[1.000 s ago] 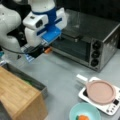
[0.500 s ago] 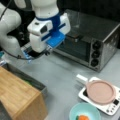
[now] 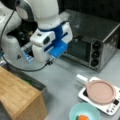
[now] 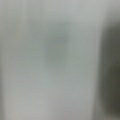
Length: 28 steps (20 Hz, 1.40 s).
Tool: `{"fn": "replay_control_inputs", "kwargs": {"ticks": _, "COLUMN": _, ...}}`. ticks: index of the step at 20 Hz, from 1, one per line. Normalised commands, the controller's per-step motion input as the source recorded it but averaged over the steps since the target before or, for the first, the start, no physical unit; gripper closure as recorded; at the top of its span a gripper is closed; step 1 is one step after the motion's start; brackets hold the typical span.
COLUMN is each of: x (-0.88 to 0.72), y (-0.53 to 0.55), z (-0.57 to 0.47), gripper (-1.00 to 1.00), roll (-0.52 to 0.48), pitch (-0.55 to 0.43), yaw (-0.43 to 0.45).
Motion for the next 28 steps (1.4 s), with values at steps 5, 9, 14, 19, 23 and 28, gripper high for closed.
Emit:
{"fn": "replay_control_inputs", "kwargs": {"ticks": 5, "x": 0.7, "y": -0.34, "z": -0.02, "gripper": -1.0, "roll": 0.016, "pitch": 0.198, "yaw": 0.034}}
{"fn": "replay_control_inputs", "kwargs": {"ticks": 9, "x": 0.7, "y": -0.22, "z": 0.04, "gripper": -1.0, "roll": -0.004, "pitch": 0.225, "yaw": 0.028}}
{"fn": "replay_control_inputs", "kwargs": {"ticks": 14, "x": 0.61, "y": -0.21, "z": 0.04, "gripper": -1.0, "roll": 0.014, "pitch": 0.231, "yaw": 0.049}}
{"fn": "replay_control_inputs", "kwargs": {"ticks": 19, "x": 0.67, "y": -0.33, "z": -0.07, "gripper": -1.0, "roll": 0.058, "pitch": 0.212, "yaw": 0.073}}
{"fn": "replay_control_inputs", "kwargs": {"ticks": 23, "x": 0.75, "y": -0.4, "z": -0.09, "gripper": -1.0, "roll": 0.117, "pitch": 0.195, "yaw": 0.082}}
{"fn": "replay_control_inputs", "kwargs": {"ticks": 28, "x": 0.63, "y": -0.27, "z": 0.03, "gripper": -1.0, "roll": 0.099, "pitch": 0.193, "yaw": 0.072}}
